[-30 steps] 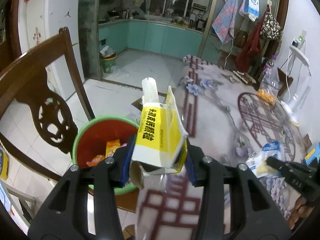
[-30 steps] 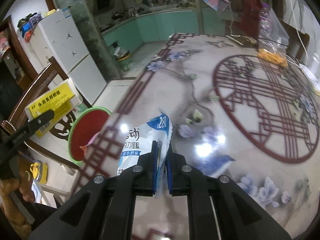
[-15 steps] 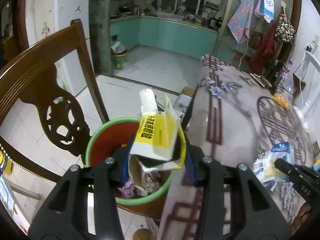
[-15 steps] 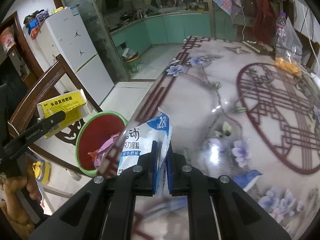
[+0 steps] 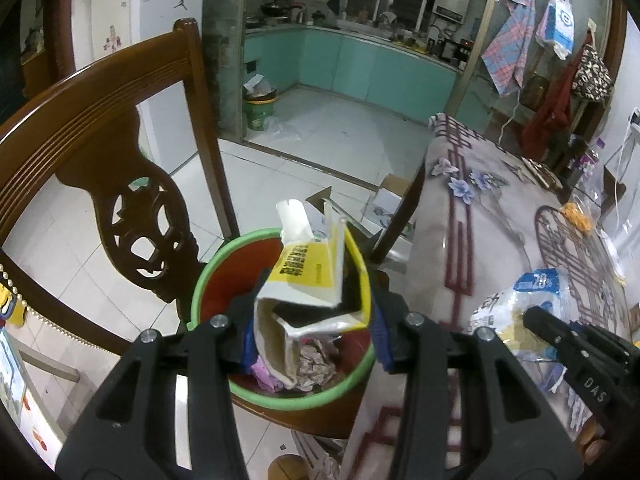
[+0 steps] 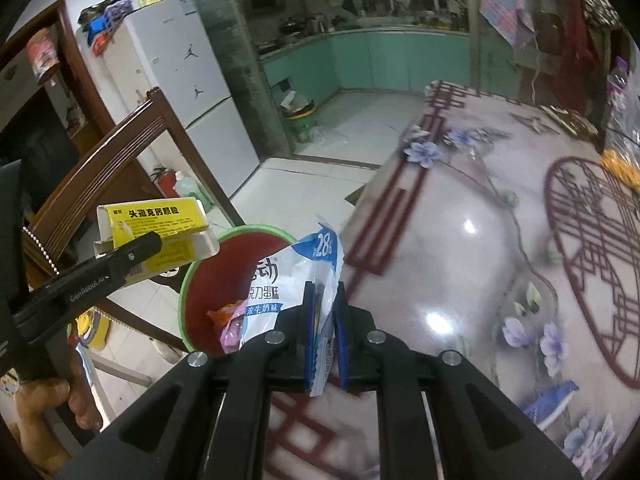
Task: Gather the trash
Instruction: 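Carry the yellow carton and snack bag over the red bin, then open the left tool over the bin while the right tool releases the snack bag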
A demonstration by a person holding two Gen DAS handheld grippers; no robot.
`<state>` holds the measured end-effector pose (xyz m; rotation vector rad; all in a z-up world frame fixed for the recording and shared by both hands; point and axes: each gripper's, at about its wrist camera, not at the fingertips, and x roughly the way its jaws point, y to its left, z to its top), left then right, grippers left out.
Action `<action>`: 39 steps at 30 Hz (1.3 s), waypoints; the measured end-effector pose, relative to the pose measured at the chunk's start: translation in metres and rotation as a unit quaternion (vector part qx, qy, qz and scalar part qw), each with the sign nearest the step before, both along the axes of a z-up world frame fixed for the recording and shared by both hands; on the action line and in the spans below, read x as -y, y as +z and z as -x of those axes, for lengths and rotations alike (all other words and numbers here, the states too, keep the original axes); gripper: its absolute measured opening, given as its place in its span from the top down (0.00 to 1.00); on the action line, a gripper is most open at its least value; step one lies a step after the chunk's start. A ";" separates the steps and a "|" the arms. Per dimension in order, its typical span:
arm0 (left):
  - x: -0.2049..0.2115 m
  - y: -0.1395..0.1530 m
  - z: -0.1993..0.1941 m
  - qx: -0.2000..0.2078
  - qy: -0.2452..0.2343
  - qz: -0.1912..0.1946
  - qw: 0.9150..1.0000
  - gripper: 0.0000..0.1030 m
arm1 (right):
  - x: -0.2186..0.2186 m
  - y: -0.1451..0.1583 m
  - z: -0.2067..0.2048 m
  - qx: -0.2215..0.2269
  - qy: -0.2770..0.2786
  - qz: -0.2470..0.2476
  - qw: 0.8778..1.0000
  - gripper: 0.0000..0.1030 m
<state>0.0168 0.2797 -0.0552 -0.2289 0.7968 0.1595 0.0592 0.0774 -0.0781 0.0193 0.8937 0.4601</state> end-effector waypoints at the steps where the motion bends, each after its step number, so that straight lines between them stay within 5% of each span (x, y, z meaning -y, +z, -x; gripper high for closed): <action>1: -0.002 0.000 -0.001 0.000 0.002 0.000 1.000 0.59 | -0.003 0.000 -0.001 0.001 0.002 0.002 1.000 0.90; 16: -0.024 -0.010 -0.010 -0.017 0.045 0.006 0.999 0.59 | -0.060 -0.024 -0.021 0.000 0.056 0.040 0.998 0.89; 37: -0.039 -0.020 -0.012 -0.027 0.066 0.015 0.997 0.58 | -0.086 -0.048 -0.037 -0.021 0.068 0.049 0.996 0.89; 38: -0.040 -0.020 -0.012 -0.027 0.068 0.015 0.997 0.54 | -0.087 -0.048 -0.037 -0.020 0.068 0.049 0.996 0.86; 39: -0.041 -0.020 -0.012 -0.026 0.072 0.015 0.997 0.49 | -0.088 -0.048 -0.038 -0.019 0.068 0.050 0.996 0.67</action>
